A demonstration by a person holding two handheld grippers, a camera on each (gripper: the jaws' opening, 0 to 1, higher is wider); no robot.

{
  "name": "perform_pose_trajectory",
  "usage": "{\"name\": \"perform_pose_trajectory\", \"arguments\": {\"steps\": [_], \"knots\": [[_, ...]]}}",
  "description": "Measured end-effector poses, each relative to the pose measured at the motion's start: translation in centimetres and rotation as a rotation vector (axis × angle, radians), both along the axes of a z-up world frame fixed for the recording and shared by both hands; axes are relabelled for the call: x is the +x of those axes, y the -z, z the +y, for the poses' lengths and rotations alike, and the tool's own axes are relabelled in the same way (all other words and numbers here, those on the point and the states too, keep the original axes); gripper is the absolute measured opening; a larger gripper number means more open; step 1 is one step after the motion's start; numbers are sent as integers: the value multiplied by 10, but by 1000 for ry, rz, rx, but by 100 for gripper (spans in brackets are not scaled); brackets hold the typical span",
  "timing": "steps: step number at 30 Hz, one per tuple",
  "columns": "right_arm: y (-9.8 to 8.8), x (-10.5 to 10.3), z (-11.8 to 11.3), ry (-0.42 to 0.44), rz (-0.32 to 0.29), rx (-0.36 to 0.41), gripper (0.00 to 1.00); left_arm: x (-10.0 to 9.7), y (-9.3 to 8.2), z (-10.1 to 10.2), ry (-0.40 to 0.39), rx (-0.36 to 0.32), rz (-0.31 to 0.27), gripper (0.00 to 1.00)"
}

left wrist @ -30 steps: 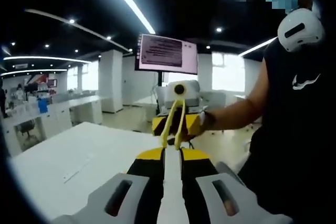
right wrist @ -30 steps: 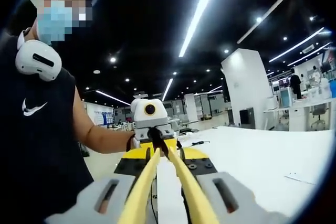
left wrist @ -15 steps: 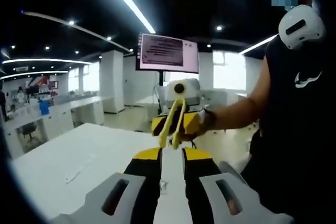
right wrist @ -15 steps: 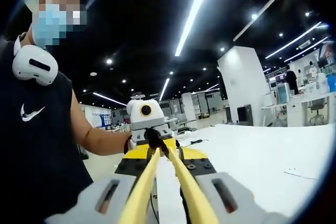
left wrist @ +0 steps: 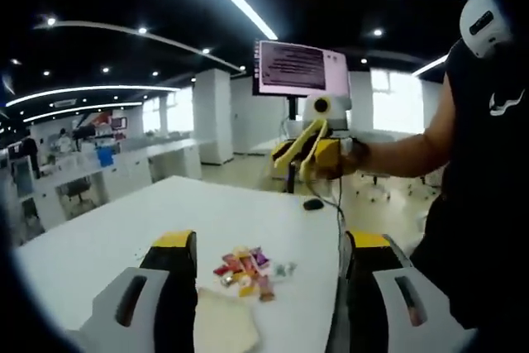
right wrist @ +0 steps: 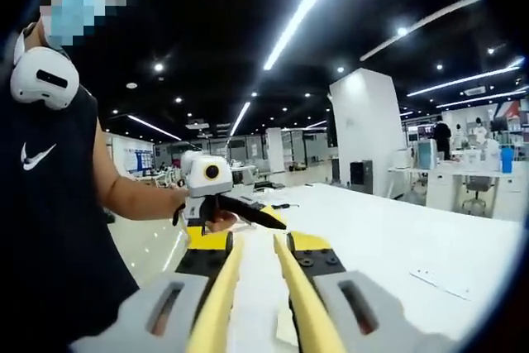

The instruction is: Place the target food into the container with the food tongs after gripping and lifting it, then release it inside without dropping or visibly crushing the food.

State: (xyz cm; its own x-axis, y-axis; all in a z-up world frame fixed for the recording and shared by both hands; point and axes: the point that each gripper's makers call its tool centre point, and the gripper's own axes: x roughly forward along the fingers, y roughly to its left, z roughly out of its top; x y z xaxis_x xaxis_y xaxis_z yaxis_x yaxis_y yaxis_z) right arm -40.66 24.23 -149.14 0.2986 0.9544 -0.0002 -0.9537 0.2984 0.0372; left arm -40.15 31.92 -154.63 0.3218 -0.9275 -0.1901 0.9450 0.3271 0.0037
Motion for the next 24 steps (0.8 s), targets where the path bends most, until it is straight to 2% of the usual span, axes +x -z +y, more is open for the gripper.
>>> {"name": "perform_pose_trajectory", "arguments": {"steps": [4, 8, 11, 18, 24], "knots": [[8, 3, -6, 25, -8, -40, 25, -1, 27, 16, -70, 6, 32, 72], [16, 8, -19, 68, -29, -74, 25, -3, 52, 29, -137, 30, 27, 82], [19, 10, -26, 88, -34, -93, 26, -5, 58, 35, -158, 9, 46, 87], [25, 12, -37, 120, -29, -112, 26, -6, 71, 38, -195, 0, 40, 99], [34, 10, -38, 128, -20, -141, 26, -14, 92, 36, -198, 22, 69, 99]]}}
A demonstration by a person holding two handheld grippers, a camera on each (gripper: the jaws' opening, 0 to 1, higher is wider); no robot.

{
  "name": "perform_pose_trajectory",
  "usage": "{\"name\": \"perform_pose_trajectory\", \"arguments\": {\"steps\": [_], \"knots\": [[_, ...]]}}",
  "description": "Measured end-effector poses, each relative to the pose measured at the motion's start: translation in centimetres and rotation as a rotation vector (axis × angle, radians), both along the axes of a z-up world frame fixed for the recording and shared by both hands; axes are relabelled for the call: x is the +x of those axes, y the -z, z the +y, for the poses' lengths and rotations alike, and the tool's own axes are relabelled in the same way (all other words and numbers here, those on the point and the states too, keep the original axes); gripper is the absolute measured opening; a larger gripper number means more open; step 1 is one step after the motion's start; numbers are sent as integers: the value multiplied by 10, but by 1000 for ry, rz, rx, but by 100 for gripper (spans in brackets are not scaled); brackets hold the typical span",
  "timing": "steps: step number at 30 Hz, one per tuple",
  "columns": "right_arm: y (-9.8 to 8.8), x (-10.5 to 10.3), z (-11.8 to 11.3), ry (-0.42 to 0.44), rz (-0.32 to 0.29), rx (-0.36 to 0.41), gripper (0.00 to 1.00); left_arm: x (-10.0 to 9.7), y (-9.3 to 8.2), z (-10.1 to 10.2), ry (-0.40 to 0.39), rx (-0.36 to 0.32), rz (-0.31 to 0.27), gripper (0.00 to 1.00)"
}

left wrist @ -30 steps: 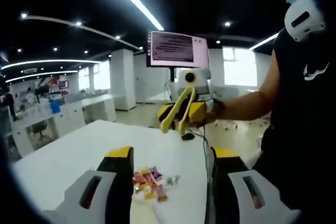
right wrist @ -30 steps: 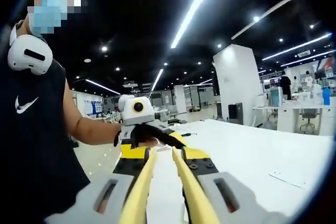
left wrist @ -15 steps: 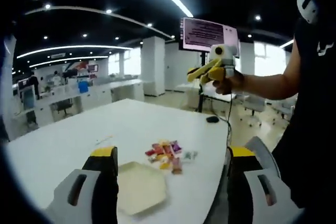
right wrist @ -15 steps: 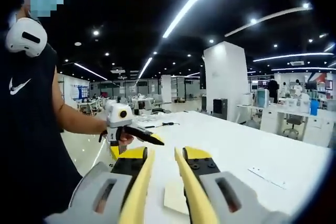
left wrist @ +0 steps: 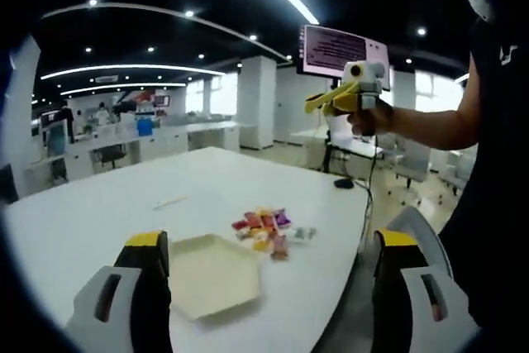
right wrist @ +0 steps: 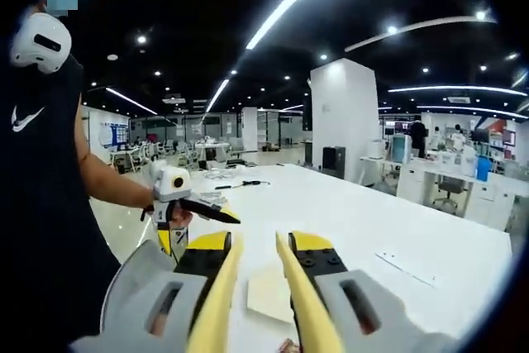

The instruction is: Place the target food into the container with the food tongs after gripping and lifting it, then release it inside without dropping or visibly crushing the food.

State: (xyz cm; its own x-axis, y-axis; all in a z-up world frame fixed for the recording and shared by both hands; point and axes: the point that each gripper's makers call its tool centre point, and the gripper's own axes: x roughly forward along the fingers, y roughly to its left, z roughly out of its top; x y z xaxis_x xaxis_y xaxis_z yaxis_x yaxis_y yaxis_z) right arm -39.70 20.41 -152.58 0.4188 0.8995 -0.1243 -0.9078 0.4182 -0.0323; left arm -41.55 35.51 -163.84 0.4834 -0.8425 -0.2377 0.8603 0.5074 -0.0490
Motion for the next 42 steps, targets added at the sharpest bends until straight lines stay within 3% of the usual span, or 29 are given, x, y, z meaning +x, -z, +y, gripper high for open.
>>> {"name": "perform_pose_trajectory", "arguments": {"steps": [9, 12, 13, 14, 16, 18, 20, 23, 33, 39, 41, 42], "knots": [[13, 7, -4, 21, 22, -19, 26, 0, 10, 11, -26, 13, 1, 99], [18, 11, -4, 34, 33, -21, 26, -2, 24, 14, -44, 39, 8, 99], [21, 11, -4, 33, 68, -12, 26, 2, 27, 18, -73, 60, -16, 99], [21, 12, -4, 31, 54, -13, 26, 6, 27, 21, -97, 73, -56, 100], [26, 13, -3, 27, 55, -20, 26, 0, 35, 19, -83, 42, -15, 99], [28, 13, -3, 27, 48, -30, 26, 1, 49, 24, -113, 77, 25, 98], [30, 14, -4, 26, 48, -35, 26, 5, 57, 30, -149, 108, 0, 89], [33, 17, -7, 34, 50, -36, 26, 4, 60, 29, -157, 58, 33, 95], [43, 22, -18, 78, 38, -92, 26, -2, 74, 26, -170, 37, 39, 99], [54, 22, -31, 109, 51, -102, 26, -14, 78, 15, -137, 38, 26, 99], [58, 20, -34, 120, 60, -106, 26, -16, 74, 9, -114, 53, -29, 99], [59, 20, -36, 124, 62, -108, 26, -17, 75, 8, -113, 60, -28, 99]]}}
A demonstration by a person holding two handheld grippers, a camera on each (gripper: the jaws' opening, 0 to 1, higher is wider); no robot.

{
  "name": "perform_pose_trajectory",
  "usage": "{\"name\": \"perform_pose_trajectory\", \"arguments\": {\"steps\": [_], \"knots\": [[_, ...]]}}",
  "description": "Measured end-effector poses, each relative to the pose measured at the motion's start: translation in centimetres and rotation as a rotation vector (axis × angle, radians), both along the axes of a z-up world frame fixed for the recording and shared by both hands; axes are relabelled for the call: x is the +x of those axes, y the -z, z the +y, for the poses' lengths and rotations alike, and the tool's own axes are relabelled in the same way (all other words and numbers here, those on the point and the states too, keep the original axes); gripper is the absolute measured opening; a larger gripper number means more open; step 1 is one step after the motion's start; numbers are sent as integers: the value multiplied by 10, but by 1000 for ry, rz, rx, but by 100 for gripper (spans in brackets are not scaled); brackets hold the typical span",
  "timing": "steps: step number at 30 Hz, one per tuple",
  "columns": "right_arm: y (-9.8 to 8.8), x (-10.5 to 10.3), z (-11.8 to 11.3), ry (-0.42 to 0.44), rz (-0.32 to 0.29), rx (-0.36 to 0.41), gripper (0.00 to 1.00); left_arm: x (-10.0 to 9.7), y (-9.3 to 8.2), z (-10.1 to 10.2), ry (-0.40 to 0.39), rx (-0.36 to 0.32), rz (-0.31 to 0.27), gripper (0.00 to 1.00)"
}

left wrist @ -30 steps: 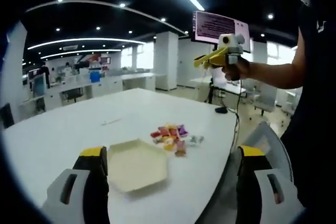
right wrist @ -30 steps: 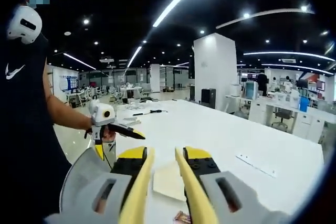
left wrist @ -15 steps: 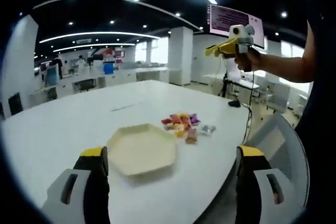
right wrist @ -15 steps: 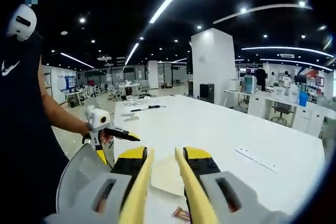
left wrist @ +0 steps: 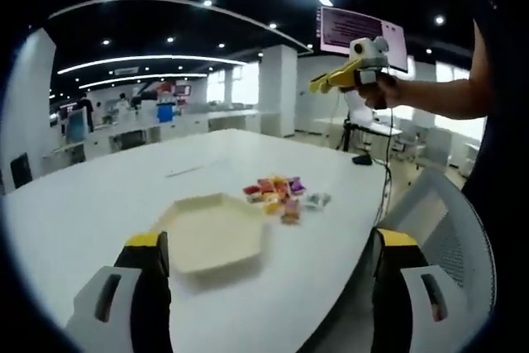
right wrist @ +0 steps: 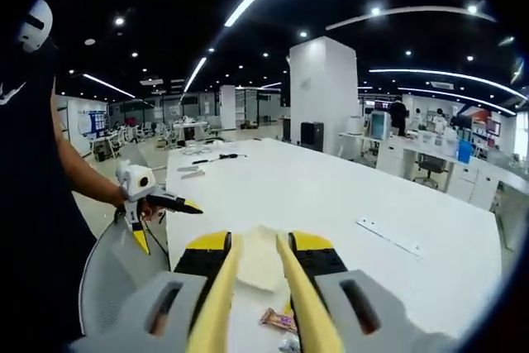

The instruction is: Place the target food into the container with the food tongs after gripping and lifting it, then release it inside without dropping or visibly crushing the food.

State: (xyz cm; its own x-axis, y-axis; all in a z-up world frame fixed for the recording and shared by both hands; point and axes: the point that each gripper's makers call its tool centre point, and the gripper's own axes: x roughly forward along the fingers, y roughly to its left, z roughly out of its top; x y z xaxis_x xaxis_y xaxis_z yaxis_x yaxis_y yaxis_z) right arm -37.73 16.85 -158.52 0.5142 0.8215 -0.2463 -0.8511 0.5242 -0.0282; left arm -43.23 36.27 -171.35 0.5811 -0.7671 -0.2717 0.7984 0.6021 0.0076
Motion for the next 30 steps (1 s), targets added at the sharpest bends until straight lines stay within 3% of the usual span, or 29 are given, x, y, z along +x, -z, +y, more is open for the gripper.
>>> {"name": "perform_pose_trajectory", "arguments": {"steps": [4, 8, 11, 18, 30], "knots": [[4, 0, -6, 29, -13, -16, 26, -2, 3, 1, 4, 16, 27, 99], [7, 4, -13, 53, -34, -34, 25, 3, 5, 12, -56, 48, 26, 99], [8, 5, -16, 62, -28, -31, 25, 2, 9, 13, -81, 36, 30, 99], [11, 5, -18, 64, -13, -35, 26, 4, 8, 10, -58, -27, 55, 99], [24, 6, -22, 71, 23, -47, 26, -5, 18, 2, -13, -18, 87, 99]]}}
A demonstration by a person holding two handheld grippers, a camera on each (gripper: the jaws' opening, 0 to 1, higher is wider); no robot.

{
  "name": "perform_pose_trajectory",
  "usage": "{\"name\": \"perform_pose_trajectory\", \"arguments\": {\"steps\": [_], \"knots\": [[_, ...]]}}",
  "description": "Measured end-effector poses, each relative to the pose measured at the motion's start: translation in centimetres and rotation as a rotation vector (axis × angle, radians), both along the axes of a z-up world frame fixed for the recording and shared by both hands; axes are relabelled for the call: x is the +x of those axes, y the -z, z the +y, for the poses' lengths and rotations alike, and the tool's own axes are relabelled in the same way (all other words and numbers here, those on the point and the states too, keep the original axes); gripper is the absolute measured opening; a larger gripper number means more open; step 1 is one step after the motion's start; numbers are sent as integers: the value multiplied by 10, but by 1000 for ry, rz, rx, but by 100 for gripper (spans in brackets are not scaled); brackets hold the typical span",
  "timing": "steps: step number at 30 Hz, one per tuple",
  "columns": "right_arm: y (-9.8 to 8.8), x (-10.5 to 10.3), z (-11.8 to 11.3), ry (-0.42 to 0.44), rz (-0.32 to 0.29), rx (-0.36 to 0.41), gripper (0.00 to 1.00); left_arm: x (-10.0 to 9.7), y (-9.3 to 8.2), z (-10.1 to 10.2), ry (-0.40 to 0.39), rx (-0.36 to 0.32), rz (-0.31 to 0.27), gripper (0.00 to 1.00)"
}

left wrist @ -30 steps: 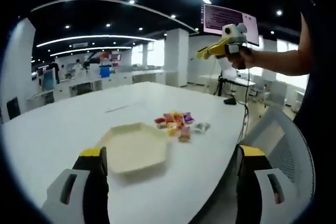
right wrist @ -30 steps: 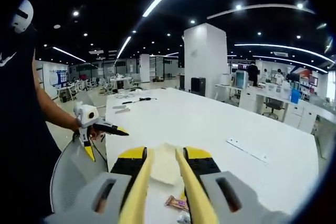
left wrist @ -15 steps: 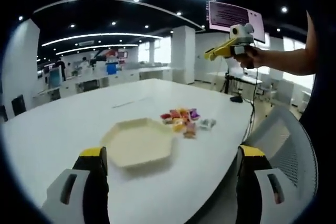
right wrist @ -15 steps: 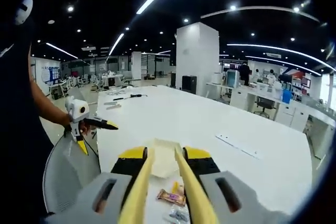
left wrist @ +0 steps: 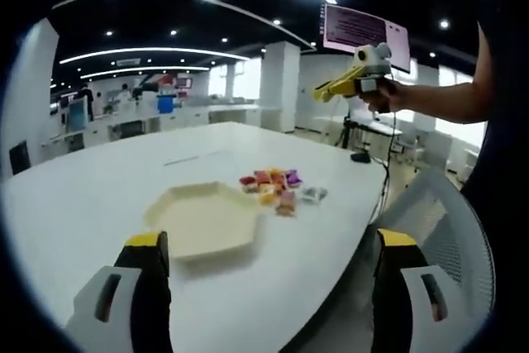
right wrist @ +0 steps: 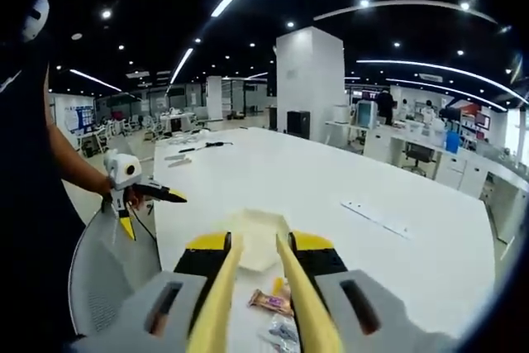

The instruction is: Place the target food into the container with the food tongs after gripping and lifting it, then release it inside without dropping or visibly crushing the food.

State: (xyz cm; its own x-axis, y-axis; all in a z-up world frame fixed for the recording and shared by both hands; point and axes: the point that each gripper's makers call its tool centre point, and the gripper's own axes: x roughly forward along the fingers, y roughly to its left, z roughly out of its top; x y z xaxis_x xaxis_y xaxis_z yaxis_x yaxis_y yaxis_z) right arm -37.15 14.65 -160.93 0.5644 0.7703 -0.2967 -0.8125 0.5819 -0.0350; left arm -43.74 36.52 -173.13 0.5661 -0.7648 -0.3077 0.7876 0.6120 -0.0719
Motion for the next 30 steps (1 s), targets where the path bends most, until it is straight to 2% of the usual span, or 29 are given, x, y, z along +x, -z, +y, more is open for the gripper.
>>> {"name": "perform_pose_trajectory", "arguments": {"steps": [9, 12, 15, 19, 25, 27, 30], "knots": [[13, 3, -2, 11, -16, -37, 26, -3, 4, -3, 18, 22, 0, 99], [17, 4, -1, 5, -10, -42, 26, -4, 5, -6, 39, 40, -30, 99], [25, 4, 3, -4, -6, -57, 25, -13, 10, -13, 81, 61, -14, 99], [36, 6, 6, -27, -20, -91, 25, -11, 11, -11, 79, 67, -11, 99], [47, 13, 6, -32, 10, -90, 25, -10, 14, -10, 75, 80, -6, 99], [50, 15, 7, -31, 24, -85, 25, -8, 15, -8, 70, 112, -37, 99], [57, 17, 7, -41, 29, -99, 25, -10, 18, -9, 72, 97, -1, 99]]}}
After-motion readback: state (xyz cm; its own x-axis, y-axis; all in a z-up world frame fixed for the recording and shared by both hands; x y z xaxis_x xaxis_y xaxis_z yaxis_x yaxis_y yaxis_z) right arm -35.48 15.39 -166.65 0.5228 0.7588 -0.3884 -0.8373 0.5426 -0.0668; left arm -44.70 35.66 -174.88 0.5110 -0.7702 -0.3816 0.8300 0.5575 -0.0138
